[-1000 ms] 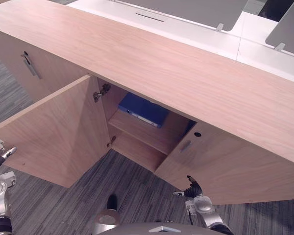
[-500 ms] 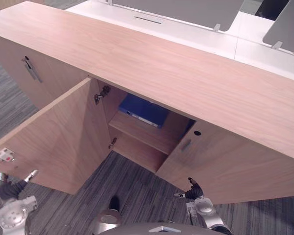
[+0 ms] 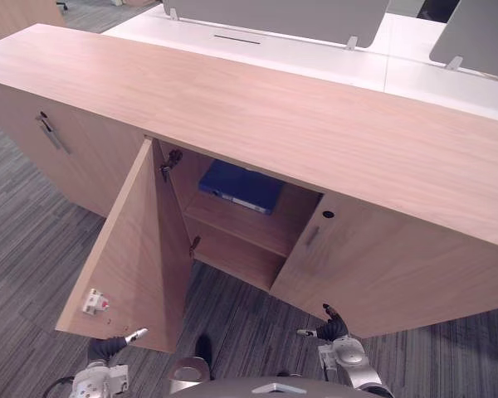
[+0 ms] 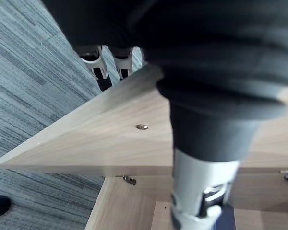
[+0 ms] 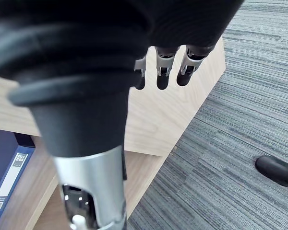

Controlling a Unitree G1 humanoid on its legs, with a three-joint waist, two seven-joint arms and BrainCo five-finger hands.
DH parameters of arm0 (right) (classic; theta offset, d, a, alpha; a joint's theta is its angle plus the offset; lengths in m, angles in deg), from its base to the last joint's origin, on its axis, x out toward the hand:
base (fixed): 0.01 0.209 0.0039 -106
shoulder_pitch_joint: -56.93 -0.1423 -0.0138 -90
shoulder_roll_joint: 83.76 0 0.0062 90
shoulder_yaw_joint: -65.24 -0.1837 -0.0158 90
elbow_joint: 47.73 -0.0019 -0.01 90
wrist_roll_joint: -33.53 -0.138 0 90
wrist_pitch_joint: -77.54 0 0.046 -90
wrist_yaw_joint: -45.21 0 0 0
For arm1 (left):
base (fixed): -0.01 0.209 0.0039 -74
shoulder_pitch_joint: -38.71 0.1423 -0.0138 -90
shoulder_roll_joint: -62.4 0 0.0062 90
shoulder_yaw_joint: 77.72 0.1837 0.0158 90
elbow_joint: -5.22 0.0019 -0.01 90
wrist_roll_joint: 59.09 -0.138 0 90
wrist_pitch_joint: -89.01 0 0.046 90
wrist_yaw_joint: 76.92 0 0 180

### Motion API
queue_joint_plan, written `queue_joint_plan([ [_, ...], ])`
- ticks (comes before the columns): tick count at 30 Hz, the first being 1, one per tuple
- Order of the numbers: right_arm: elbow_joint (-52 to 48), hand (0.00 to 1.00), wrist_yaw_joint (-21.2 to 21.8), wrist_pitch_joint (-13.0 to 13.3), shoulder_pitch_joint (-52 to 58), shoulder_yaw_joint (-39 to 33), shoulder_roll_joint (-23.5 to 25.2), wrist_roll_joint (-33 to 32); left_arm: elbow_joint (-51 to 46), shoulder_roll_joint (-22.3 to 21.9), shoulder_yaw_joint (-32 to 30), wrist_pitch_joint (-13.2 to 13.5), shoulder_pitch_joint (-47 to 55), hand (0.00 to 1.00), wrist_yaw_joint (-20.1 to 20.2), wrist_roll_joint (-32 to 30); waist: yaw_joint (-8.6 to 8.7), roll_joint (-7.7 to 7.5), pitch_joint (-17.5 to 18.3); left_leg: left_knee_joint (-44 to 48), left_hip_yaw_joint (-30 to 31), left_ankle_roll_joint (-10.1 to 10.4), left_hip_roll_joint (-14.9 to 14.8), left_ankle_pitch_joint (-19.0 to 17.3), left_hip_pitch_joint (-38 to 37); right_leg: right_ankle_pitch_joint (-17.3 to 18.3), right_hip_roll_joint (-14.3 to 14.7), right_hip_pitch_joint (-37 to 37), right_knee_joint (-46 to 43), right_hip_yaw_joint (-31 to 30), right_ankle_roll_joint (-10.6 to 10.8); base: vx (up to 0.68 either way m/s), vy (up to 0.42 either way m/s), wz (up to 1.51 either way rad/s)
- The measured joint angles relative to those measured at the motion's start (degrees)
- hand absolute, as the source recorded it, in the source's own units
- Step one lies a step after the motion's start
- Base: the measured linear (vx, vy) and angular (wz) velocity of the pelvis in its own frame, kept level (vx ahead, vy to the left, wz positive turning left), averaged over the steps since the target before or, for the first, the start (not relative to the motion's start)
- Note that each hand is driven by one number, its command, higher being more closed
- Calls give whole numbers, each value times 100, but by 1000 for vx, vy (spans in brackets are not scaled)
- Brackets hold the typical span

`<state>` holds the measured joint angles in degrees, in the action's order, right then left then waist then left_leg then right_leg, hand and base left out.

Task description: Walk over to the cabinet, pick up the folder, carry it to the office cabinet, place the folder inside the office cabinet, then close the office cabinet door

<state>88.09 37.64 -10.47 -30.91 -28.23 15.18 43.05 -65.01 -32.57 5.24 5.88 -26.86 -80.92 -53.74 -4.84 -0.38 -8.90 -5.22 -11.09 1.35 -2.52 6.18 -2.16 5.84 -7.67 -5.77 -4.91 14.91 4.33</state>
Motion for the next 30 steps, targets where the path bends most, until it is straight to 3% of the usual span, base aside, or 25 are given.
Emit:
queue_joint_plan([
  [7, 0, 0, -4, 0, -6, 5, 2, 113, 238, 31, 777, 2, -28, 0, 193, -112, 170, 115, 71, 0, -160, 5, -22, 26, 35, 9, 88, 148, 0, -379, 16, -32, 20, -12],
  [13, 3, 0, -5, -90, 15, 63, 78, 112, 838, -8, 1826, -29, -768, 0, 535, -445, 495, 180, 126, -1, -467, -55, -20, -16, 29, -9, 106, 274, 89, -678, -13, -5, 47, -26],
  [18, 28, 0, -9, -115, 132, 183, 128, 112, 1038, -117, 2106, -62, -1592, 0, 548, -454, 762, 147, 251, -2, -783, -123, -13, -110, 35, -81, 105, 409, 212, -955, -126, 30, 52, -38],
  [19, 33, 0, -17, -120, 178, 223, 133, 113, 1072, -137, 2101, -72, -1757, 0, 504, -474, 859, 129, 278, -2, -834, -115, -11, -135, 24, -100, 96, 421, 232, -976, -156, 57, 37, -29],
  [25, 139, 0, -59, -124, 183, 226, 188, 106, 1332, -150, 2037, -188, -2424, 0, -12, -561, 1024, 75, 354, -1, -1110, -60, -18, -237, 38, -167, 92, 588, 261, -1124, -229, 74, 16, -26],
  [30, 303, 0, -89, -174, 161, 194, 196, 100, 1582, -142, 1785, -309, -2794, 0, -432, -555, 1094, 15, 405, 1, -1150, 15, -20, -333, 39, -472, 76, 561, 382, -1122, 68, 124, -13, -5],
])
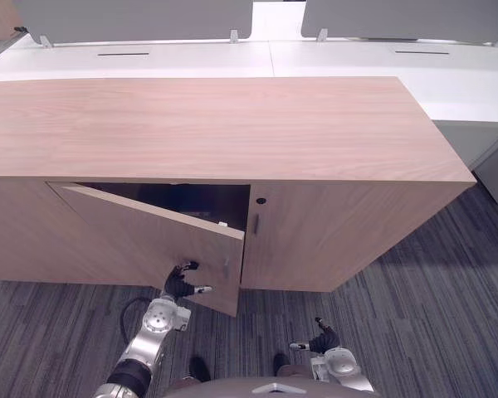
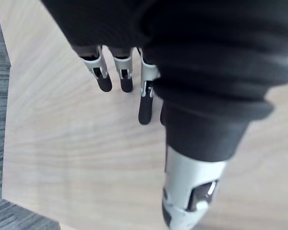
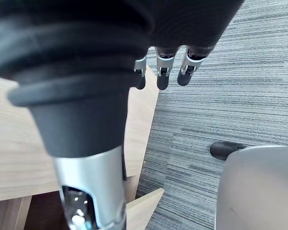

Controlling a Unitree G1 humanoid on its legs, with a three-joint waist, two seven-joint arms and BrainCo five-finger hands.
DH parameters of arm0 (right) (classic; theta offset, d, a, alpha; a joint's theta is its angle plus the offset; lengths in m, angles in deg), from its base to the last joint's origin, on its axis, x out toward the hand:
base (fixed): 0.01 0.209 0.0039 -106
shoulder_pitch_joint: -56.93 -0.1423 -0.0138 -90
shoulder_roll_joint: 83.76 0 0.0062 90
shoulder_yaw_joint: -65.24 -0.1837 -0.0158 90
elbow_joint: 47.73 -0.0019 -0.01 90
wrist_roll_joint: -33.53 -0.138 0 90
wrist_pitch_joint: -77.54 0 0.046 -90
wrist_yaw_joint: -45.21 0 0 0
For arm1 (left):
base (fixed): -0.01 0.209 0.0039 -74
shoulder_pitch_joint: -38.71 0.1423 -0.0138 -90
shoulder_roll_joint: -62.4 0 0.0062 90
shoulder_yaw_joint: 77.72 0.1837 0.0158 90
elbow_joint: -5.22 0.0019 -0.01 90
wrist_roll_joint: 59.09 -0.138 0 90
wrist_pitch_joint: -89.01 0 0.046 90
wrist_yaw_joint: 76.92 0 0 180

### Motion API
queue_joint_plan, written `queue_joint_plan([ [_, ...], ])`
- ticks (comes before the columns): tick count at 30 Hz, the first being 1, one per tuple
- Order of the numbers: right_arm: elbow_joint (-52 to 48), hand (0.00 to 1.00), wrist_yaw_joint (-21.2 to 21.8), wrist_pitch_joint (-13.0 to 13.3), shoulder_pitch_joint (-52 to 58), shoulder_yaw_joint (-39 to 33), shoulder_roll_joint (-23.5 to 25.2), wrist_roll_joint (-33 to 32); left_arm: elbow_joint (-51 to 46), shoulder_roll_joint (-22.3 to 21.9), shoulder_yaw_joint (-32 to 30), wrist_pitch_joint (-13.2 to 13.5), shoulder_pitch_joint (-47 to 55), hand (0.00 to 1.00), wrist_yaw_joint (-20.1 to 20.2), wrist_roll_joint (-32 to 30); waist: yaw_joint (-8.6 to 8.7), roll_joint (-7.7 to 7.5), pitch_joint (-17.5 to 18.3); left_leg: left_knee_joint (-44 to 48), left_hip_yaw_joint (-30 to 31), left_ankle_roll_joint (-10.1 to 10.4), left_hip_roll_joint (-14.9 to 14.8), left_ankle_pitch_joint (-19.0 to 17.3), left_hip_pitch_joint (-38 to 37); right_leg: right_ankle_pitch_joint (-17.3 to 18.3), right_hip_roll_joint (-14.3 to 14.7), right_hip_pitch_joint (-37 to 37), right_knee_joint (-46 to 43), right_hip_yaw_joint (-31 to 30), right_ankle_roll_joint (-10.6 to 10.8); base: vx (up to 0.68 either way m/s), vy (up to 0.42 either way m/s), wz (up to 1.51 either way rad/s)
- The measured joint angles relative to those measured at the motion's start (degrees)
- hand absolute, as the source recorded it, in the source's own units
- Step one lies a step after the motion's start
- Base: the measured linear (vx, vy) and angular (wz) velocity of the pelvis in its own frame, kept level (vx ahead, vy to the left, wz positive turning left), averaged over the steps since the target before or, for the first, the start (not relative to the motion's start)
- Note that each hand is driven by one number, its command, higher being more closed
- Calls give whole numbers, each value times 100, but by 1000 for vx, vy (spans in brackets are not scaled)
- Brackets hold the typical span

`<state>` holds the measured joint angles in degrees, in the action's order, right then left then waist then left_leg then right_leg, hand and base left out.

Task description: Walk over to the cabinet, pick up the folder, carry it to the office cabinet, place the folder inside the office cabinet, then close the office cabinet door

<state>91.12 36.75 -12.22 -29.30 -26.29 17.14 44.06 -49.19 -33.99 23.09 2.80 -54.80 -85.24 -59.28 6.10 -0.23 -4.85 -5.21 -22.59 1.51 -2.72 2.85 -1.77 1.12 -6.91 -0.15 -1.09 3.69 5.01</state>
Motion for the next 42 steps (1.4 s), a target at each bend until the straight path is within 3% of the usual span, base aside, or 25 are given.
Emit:
queue_joint_plan([
  [6, 2, 0, -47, -48, 5, -92, -15, -8, 153, 124, -122, -84, -271, 0, -267, 141, 73, 8, 10, 1, -92, 5, -29, -59, -50, -42, 43, -102, 158, 18, 48, 123, -19, -9],
  [19, 171, 0, -53, -12, 12, -117, -11, -254, 155, 37, -140, -21, 169, 0, -75, 238, 134, -80, 52, -3, 59, 96, -75, -109, -134, 26, 75, -149, 43, 185, -11, -32, -16, 1],
  [22, 204, 0, -52, -5, 46, -200, -26, -346, 279, 28, -209, -20, 468, 0, 117, 236, 4, -110, 72, 2, 122, 120, -87, -83, -112, 92, 97, -120, 63, 166, -56, -62, -21, 8],
  [24, 313, 0, -50, -5, 24, -192, -27, -350, 581, 2, -412, -19, 593, 0, 200, 235, -12, -145, 146, 38, 316, 86, -55, -17, 48, 12, 102, -42, 136, 189, -6, -8, -9, 16],
  [28, 606, 0, -45, 0, -166, -192, -10, -386, 1092, 9, -890, -37, 724, 0, 255, 229, -218, -233, 150, 49, 1051, -31, 22, 95, 248, -323, 96, 14, 478, 142, 1, 22, -16, -6],
  [32, 666, 0, -39, 10, -279, -191, 18, -456, 1468, 10, -1154, -37, 903, 0, 254, 202, -319, -239, 115, 47, 1017, -28, 36, 82, 79, -347, 82, -81, 438, 2, -10, -42, 18, -7],
  [35, 667, 0, -38, 13, -329, -190, -7, -454, 1783, -85, -1319, -45, 1088, 0, 263, 103, -370, -193, 84, 40, 1008, 150, 40, -70, -165, -186, 75, -156, 307, -154, -8, -89, 11, -26],
  [37, 668, 0, -34, 13, -313, -181, -5, -448, 1982, -190, -1446, -82, 1219, 0, 277, 97, -450, -149, 76, 37, 1349, 250, 149, -218, -274, -168, 90, -100, 258, -343, 17, -93, 27, -52],
  [42, 682, 0, -29, 4, -193, -189, -24, -438, 2191, -226, -1564, -96, 1204, 0, 288, -16, -372, -99, 85, 9, 1447, 210, 154, -243, -261, -173, 131, -23, 271, -458, 11, -37, 1, -21],
])
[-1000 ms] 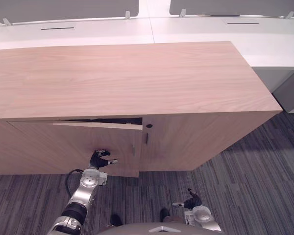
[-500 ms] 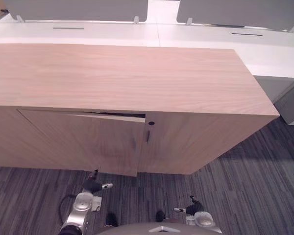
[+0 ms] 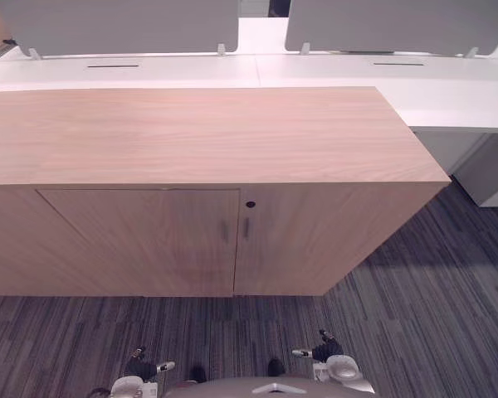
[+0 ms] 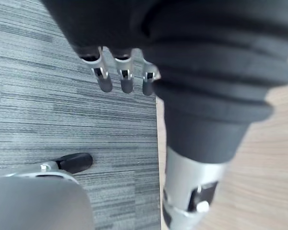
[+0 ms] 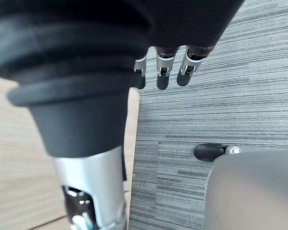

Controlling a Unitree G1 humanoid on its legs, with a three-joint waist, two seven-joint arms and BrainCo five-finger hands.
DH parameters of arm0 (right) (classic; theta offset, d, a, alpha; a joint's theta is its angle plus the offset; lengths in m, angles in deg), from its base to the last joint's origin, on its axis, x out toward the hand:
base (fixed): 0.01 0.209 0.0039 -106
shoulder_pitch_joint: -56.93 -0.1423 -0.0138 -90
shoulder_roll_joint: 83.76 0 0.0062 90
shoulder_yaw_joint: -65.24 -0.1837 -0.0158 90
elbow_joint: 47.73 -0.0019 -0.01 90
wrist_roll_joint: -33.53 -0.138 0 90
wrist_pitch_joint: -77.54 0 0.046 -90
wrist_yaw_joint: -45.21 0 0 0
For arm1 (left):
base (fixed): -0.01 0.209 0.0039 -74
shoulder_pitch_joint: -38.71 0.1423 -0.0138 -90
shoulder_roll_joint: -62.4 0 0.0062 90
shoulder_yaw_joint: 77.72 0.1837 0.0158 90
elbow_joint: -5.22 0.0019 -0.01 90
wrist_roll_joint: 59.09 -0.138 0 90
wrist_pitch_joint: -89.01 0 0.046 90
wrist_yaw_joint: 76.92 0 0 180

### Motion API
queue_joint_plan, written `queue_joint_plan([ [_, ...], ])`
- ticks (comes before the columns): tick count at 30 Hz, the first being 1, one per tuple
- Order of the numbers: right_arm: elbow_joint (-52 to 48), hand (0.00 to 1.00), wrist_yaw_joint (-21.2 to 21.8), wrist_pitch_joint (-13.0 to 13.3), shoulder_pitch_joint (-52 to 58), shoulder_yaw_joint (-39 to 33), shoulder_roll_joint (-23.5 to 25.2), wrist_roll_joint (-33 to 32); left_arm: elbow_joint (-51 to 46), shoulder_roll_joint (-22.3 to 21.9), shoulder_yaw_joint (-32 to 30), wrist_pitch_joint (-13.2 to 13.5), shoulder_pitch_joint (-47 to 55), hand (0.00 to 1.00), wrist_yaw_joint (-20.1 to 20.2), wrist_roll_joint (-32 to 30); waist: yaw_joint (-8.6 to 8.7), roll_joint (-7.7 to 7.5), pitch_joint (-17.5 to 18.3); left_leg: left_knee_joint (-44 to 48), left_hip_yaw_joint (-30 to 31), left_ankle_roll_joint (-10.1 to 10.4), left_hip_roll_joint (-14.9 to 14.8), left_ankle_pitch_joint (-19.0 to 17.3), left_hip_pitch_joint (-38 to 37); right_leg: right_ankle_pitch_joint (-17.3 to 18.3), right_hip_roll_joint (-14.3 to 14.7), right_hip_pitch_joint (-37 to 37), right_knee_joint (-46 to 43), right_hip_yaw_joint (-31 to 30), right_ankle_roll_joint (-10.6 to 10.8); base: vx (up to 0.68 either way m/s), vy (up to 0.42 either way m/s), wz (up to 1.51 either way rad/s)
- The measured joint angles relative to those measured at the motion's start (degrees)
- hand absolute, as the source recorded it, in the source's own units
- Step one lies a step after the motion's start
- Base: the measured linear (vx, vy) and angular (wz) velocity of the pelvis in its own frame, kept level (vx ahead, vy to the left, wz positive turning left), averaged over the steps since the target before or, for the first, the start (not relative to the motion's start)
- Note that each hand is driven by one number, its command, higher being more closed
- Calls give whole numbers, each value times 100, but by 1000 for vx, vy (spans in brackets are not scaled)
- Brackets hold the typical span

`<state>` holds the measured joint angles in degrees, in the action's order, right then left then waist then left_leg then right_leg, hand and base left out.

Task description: Walk over to the cabinet, pick up the folder, carry it to the office cabinet, place the folder inside the office cabinet, then close the office cabinet door

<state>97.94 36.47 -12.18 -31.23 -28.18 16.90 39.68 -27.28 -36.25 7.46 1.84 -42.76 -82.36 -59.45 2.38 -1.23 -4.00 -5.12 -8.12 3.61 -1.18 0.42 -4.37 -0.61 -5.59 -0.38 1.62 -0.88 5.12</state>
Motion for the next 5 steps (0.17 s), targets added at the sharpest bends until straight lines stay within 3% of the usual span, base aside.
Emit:
queue_joint_plan([
  [5, 192, 0, 1, -1, -39, -2, -26, 1, 90, -51, -163, -38, 9, 0, -5, 2, -39, 4, 83, 30, 27, -18, -12, -5, -22, -44, 27, -10, 10, -4, -24, 44, -11, -3],
])
